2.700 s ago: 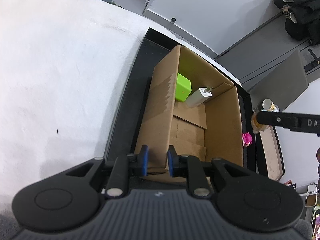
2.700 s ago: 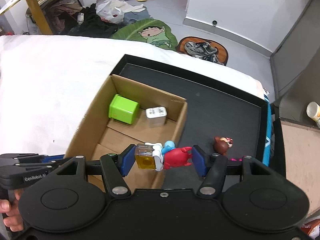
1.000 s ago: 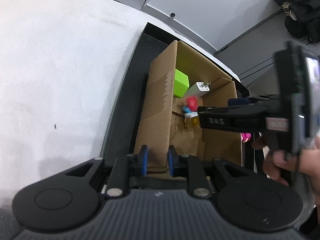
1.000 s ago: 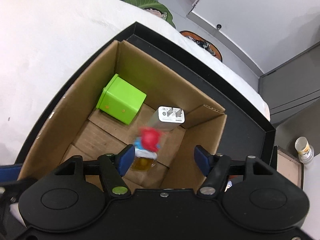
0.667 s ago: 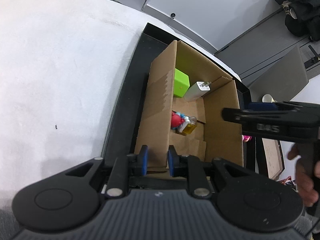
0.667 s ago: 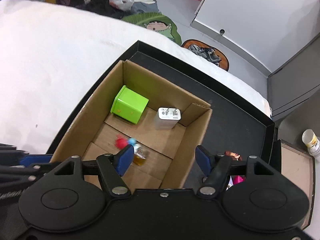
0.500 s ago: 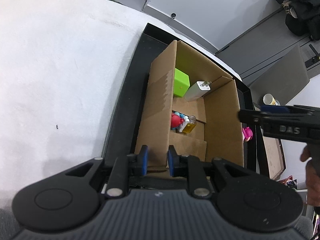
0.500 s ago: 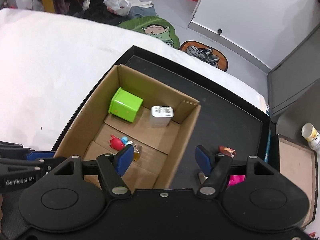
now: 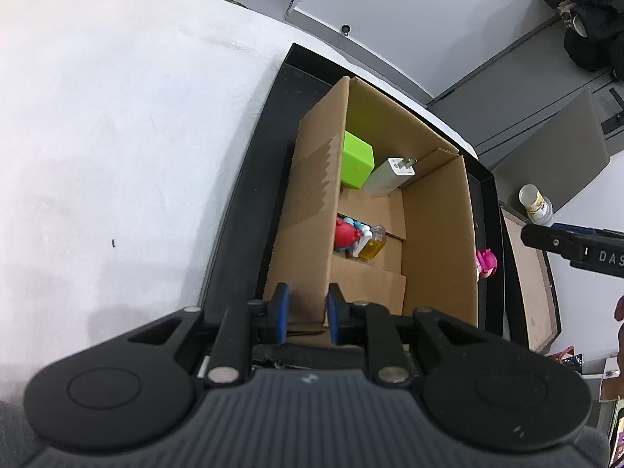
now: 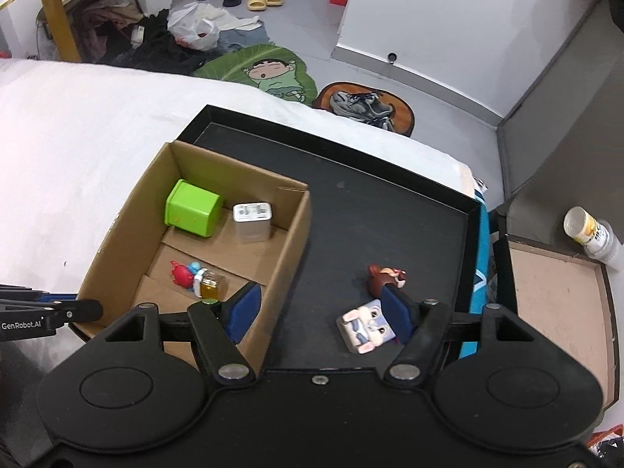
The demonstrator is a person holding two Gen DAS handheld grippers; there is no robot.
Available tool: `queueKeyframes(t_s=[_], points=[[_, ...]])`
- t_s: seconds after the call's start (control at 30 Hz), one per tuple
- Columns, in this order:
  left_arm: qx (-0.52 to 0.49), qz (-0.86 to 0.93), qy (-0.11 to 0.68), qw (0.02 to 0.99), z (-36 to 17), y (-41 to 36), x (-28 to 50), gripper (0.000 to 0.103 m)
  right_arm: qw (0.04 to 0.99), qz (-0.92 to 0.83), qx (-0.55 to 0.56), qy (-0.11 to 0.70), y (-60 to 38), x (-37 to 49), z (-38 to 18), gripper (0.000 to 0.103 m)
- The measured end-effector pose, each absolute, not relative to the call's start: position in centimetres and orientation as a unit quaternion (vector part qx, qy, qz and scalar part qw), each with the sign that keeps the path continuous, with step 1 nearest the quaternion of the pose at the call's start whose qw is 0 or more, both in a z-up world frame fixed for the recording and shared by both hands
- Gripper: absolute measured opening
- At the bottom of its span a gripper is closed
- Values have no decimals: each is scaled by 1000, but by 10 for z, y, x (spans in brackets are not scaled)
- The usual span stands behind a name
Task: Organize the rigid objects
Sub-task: 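Open the right gripper to drop them into the box, then move the right gripper to the lavender bunny cube and close on it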
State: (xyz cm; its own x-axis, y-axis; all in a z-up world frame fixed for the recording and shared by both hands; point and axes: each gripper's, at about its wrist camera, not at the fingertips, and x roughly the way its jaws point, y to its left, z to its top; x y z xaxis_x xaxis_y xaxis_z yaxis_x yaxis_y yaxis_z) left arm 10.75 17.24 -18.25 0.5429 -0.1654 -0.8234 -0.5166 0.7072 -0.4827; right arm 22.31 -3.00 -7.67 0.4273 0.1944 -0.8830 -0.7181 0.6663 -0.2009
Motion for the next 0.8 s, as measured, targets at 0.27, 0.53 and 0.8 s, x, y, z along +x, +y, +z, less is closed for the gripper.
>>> queueKeyframes(t_s=[0.27,0.53,0.8], points=[[-367,111,466,798,-184,172,107,19,801,275,-267,459,-54,242,-81,69],[-360,112,469,799,-184,171,108,19,812,254,-225,475,-77,263,-105,69],[-357,111,473,798,-183,171,110,19,800,260,-202,501,-87,281,-135,68]])
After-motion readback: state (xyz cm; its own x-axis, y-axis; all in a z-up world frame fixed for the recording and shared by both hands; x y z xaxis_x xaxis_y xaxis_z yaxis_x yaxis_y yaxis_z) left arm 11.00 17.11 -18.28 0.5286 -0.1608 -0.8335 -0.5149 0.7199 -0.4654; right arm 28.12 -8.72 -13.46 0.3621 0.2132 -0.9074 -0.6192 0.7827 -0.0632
